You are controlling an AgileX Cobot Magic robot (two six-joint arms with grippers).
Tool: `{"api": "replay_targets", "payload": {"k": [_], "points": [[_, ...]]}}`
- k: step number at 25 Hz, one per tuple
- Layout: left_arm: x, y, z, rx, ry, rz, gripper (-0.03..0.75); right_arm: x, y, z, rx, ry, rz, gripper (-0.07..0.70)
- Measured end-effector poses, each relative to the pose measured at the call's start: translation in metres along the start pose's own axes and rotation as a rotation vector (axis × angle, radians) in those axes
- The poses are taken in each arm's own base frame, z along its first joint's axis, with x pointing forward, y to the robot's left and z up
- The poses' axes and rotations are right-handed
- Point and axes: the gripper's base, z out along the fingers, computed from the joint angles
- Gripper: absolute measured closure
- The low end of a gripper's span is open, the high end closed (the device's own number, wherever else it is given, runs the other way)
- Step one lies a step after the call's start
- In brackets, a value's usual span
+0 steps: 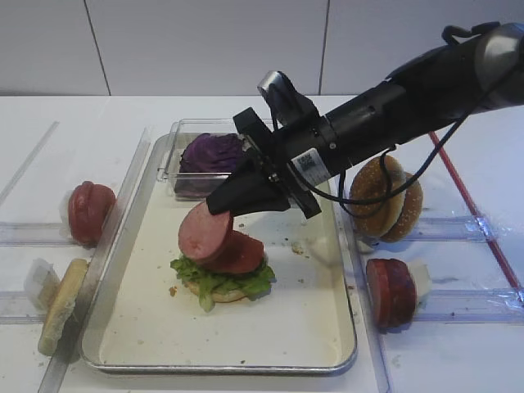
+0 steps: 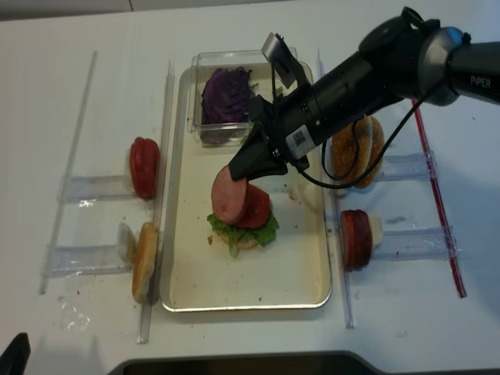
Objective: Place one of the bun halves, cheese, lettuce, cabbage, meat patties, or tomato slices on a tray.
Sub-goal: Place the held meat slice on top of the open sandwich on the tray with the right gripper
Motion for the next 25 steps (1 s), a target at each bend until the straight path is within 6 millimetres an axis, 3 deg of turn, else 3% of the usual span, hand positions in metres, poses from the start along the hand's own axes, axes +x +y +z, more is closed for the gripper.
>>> {"api": "replay_targets", "payload": {"k": [8,18,25], "points": [[0.0,0.0,0.0,0.0,0.0,0.0,0.226,0.006,-0.009,-0.001,0.102,0.069,-0.008,0.552],[0.0,0.0,0.0,0.0,0.0,0.0,0.226,0.0,-0.008,0.0,0.092,0.0,0.002,0.552],[0.0,0.0,0.0,0.0,0.0,0.0,0.226,-0.002,-0.019,0.004,0.106,-0.005,0.024,0.552]]}}
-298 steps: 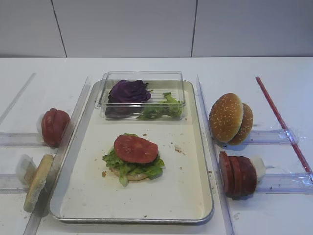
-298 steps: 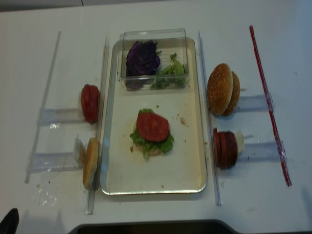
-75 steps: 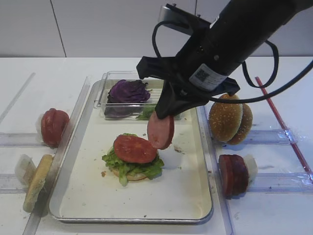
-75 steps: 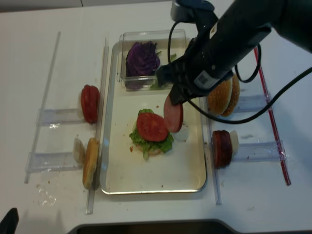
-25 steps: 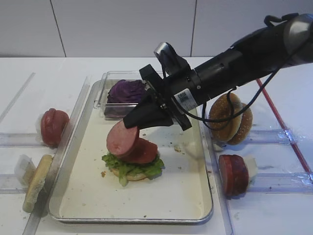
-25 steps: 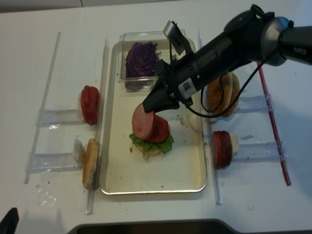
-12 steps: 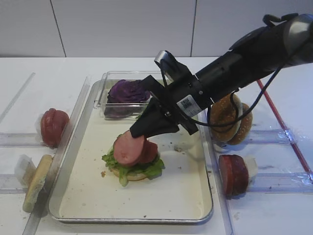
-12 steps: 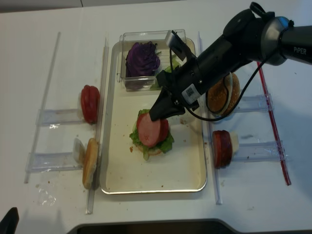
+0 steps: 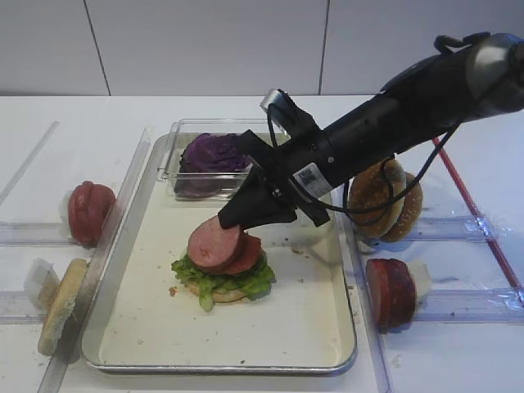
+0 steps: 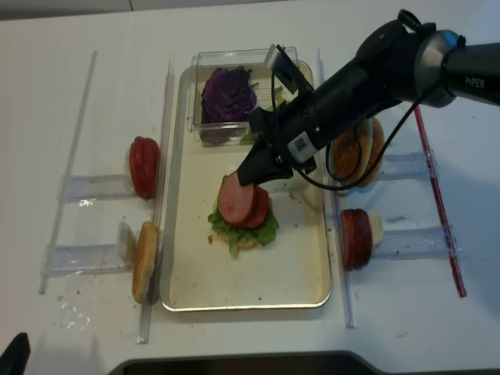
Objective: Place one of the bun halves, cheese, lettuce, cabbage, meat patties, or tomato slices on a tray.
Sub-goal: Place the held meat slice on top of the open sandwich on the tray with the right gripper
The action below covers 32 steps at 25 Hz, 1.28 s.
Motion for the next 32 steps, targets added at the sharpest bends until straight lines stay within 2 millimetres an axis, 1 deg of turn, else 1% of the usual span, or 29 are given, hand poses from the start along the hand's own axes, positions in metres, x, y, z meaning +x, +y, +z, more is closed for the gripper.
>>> {"api": "replay_targets", "payload": {"k": [5,7,9,10,13,15,17,21,32], "points": [[0.0,0.0,0.0,0.0,0.0,0.0,0.226,0.0,-0.0027,0.0016,0.001,0.004,0.01,0.552],[0.0,0.0,0.0,0.0,0.0,0.0,0.226,0.0,-0.0027,0.0016,0.001,0.004,0.014,0.538],[0.0,0.0,0.0,0.0,0.0,0.0,0.226,0.0001,-0.0026,0.0015,0.0,0.005,0.014,0.48],[0.0,0.0,0.0,0.0,0.0,0.0,0.226,0.0003,-0.0025,0.0015,-0.001,0.007,0.018,0.439],[0.0,0.0,0.0,0.0,0.0,0.0,0.226,0.0009,-0.0019,0.0015,-0.007,0.013,0.034,0.257],[0.0,0.0,0.0,0.0,0.0,0.0,0.226,0.0012,-0.0014,0.0015,-0.012,0.017,0.046,0.16],[0.0,0.0,0.0,0.0,0.0,0.0,0.226,0.0009,-0.0011,0.0015,-0.016,0.014,0.064,0.118],[0.0,0.0,0.0,0.0,0.0,0.0,0.226,0.0014,-0.0002,0.0015,-0.025,0.02,0.082,0.091],[0.0,0.0,0.0,0.0,0.0,0.0,0.226,0.0019,0.0,0.0015,-0.027,0.026,0.113,0.09]]}}
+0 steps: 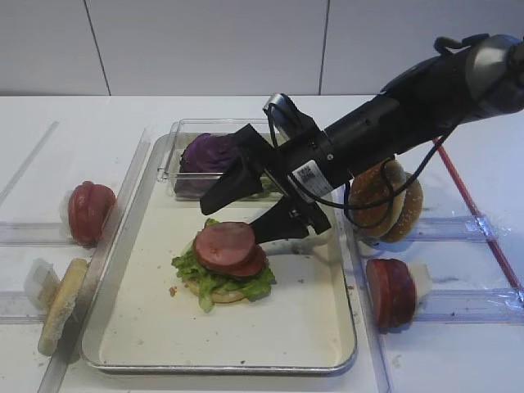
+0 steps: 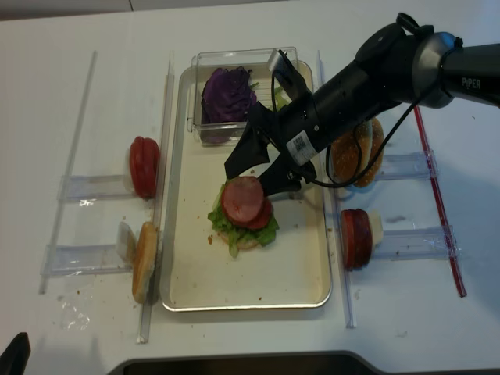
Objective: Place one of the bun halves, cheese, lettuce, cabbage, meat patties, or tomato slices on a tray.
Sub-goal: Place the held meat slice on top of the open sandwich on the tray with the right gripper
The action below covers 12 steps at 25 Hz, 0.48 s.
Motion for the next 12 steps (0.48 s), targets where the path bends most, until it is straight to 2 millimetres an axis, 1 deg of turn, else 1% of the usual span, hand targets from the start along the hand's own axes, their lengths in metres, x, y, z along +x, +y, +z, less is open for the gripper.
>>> {"api": "replay_targets", "payload": {"k": [12], "points": [[0.0,0.0,0.0,0.0,0.0,0.0,0.226,0.0013,-0.0015,-0.0002,0.02,0.017,0.006,0.09]]}}
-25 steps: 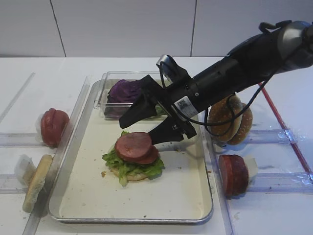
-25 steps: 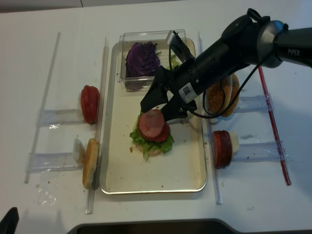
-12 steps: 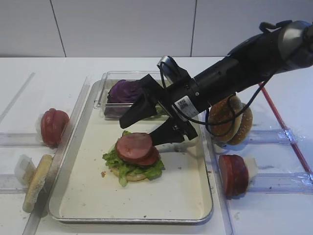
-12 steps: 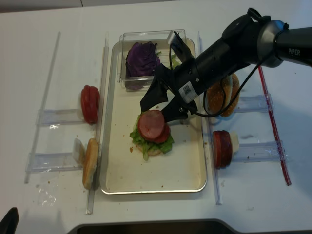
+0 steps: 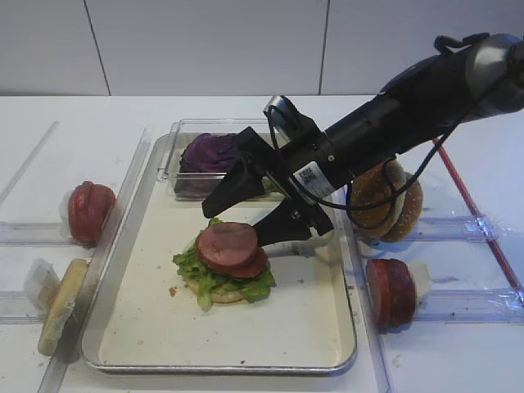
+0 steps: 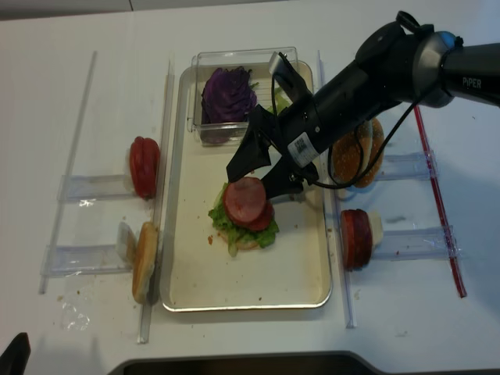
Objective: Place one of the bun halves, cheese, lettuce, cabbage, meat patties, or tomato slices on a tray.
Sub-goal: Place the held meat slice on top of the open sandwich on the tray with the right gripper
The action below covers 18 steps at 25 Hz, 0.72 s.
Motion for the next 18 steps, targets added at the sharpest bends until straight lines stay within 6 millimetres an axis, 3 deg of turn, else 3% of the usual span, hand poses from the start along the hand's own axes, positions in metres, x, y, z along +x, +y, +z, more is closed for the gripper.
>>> {"api": "replay_targets", "payload": {"k": [9,18], "points": [[0.0,0.0,0.0,0.0,0.0,0.0,0.226,0.0,0.0,0.0,-0.002,0.004,0.012,0.09],[0.0,0.0,0.0,0.0,0.0,0.0,0.226,-0.003,-0.009,-0.017,-0.002,-0.001,0.042,0.089]]}}
